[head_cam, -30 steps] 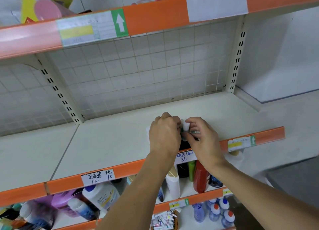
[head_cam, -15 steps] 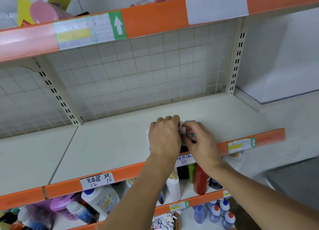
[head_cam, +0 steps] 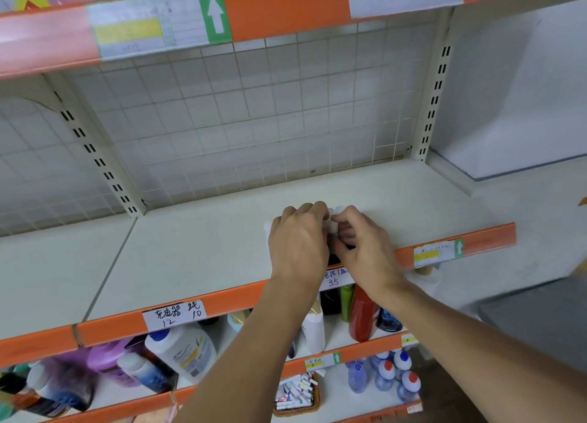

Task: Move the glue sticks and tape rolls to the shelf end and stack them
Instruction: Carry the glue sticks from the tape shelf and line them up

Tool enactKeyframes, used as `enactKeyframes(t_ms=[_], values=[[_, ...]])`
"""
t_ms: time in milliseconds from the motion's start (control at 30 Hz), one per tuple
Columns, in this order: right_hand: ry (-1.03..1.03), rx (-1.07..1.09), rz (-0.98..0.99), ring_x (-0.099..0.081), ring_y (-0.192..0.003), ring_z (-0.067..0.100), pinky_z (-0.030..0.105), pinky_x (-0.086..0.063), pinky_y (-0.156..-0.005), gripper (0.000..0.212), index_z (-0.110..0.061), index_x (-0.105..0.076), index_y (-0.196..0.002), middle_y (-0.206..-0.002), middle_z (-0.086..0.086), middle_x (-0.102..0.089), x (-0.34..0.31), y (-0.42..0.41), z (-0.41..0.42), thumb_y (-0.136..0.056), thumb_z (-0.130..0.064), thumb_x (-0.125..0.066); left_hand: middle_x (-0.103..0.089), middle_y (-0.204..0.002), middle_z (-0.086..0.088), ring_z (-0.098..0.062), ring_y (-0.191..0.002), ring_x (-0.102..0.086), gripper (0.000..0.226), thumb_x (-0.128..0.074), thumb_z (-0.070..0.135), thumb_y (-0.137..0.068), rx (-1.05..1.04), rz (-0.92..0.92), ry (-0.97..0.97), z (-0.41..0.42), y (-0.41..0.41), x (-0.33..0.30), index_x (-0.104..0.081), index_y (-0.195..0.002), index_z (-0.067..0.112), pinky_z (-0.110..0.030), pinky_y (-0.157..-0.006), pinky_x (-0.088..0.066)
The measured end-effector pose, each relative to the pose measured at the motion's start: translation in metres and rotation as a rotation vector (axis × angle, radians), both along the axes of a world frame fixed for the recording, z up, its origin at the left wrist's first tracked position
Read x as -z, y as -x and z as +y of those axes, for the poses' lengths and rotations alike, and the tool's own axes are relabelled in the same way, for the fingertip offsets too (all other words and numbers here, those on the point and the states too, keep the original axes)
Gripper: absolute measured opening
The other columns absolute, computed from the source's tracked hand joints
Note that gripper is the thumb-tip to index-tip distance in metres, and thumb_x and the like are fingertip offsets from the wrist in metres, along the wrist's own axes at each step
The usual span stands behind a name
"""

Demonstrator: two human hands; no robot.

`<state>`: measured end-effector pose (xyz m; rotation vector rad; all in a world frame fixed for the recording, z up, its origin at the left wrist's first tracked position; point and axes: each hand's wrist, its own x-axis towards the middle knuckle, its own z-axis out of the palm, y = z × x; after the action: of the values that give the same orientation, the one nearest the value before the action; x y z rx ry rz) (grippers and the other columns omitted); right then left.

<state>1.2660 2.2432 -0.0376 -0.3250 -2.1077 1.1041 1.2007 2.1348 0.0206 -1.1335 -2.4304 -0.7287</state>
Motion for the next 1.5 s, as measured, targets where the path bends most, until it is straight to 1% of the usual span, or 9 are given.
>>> enactKeyframes(t_ms=[200, 467, 567, 633, 767, 1000, 1133, 1233, 1500], values=[[0.008, 0.003, -0.03, -0.066, -0.091, 0.013, 0.037, -0.058, -0.079, 0.029, -0.021, -0.057, -0.109, -0.101, 0.002, -0.063, -0.002, -0.002, -0.002, -0.09, 0.001, -0.063, -0.06, -0.078, -0.001, -0.027, -0.071, -0.052, 0.018, -0.061, 0.005, -0.077, 0.012, 0.079, 0.006, -0.005, -0.003, 0.01, -0.066, -0.091, 0.014, -0.031, -0.061, -0.031], [-0.127, -0.049, -0.214, -0.063, -0.097, 0.02, 0.04, -0.057, -0.085, 0.051, -0.031, -0.049, -0.13, -0.115, 0.002, -0.054, -0.014, -0.014, 0.008, -0.088, -0.011, -0.069, -0.066, -0.109, -0.008, -0.031, -0.095, -0.058, 0.027, -0.057, 0.012, -0.085, 0.025, 0.044, 0.149, -0.017, -0.02, 0.002, -0.068, -0.109, 0.009, -0.038, -0.078, -0.047], [-0.29, 0.034, -0.234, -0.053, -0.106, 0.023, 0.037, -0.05, -0.088, 0.053, -0.028, -0.049, -0.137, -0.116, 0.004, -0.05, -0.025, -0.024, 0.007, -0.088, -0.022, -0.07, -0.065, -0.109, -0.008, -0.031, -0.096, -0.058, 0.026, -0.057, 0.019, -0.088, -0.037, 0.035, 0.161, -0.023, -0.032, -0.003, -0.066, -0.111, 0.01, -0.038, -0.08, -0.047], [-0.428, 0.073, -0.212, -0.049, -0.107, 0.025, 0.039, -0.048, -0.086, 0.046, -0.024, -0.055, -0.132, -0.114, 0.004, -0.051, -0.036, -0.031, 0.002, -0.088, -0.027, -0.068, -0.066, -0.108, -0.005, -0.029, -0.097, -0.059, 0.025, -0.056, 0.024, -0.091, -0.099, 0.051, 0.172, -0.032, -0.039, -0.006, -0.066, -0.11, 0.011, -0.036, -0.081, -0.045], [-0.613, -0.097, -0.191, -0.052, -0.106, 0.023, 0.038, -0.047, -0.087, 0.03, -0.019, -0.066, -0.118, -0.112, 0.002, -0.056, -0.058, -0.036, -0.021, -0.091, -0.033, -0.065, -0.067, -0.118, -0.002, -0.025, -0.109, -0.06, 0.031, -0.052, 0.035, -0.096, -0.276, 0.043, 0.199, -0.071, -0.047, -0.007, -0.066, -0.117, 0.016, -0.034, -0.09, -0.044], [-0.743, -0.501, -0.426, -0.043, -0.129, 0.022, 0.041, -0.039, -0.106, 0.057, -0.022, -0.053, -0.139, -0.141, 0.0, -0.049, -0.098, -0.017, -0.077, -0.095, -0.057, -0.049, -0.042, -0.149, -0.006, -0.028, -0.143, -0.03, 0.063, -0.019, 0.058, -0.101, -0.669, -0.178, 0.449, -0.149, -0.056, -0.023, -0.038, -0.146, 0.019, -0.043, -0.114, -0.026], [-0.909, -0.639, -0.542, -0.036, -0.138, 0.026, 0.045, -0.036, -0.111, 0.068, -0.021, -0.041, -0.149, -0.152, 0.005, -0.04, -0.112, -0.007, -0.112, -0.095, -0.062, -0.043, -0.047, -0.143, -0.011, -0.031, -0.136, -0.036, 0.067, -0.013, 0.06, -0.099, -0.81, -0.249, 0.507, -0.184, -0.058, -0.031, -0.045, -0.138, 0.016, -0.046, -0.11, -0.032], [-1.012, -0.685, -0.552, -0.035, -0.138, 0.029, 0.046, -0.035, -0.111, 0.068, -0.02, -0.042, -0.147, -0.151, 0.008, -0.039, -0.115, 0.003, -0.14, -0.095, -0.064, -0.043, -0.051, -0.137, -0.012, -0.031, -0.13, -0.042, 0.067, -0.013, 0.06, -0.098, -0.877, -0.266, 0.517, -0.207, -0.061, -0.036, -0.048, -0.135, 0.016, -0.046, -0.106, -0.036], [-1.02, -0.82, -0.537, -0.036, -0.138, 0.031, 0.048, -0.037, -0.109, 0.07, -0.021, -0.038, -0.149, -0.15, 0.011, -0.04, -0.115, 0.038, -0.21, -0.094, -0.064, -0.044, -0.049, -0.14, -0.011, -0.03, -0.133, -0.041, 0.069, -0.016, 0.064, -0.098, -1.009, -0.323, 0.471, -0.272, -0.056, -0.043, -0.048, -0.137, 0.017, -0.045, -0.109, -0.032]])
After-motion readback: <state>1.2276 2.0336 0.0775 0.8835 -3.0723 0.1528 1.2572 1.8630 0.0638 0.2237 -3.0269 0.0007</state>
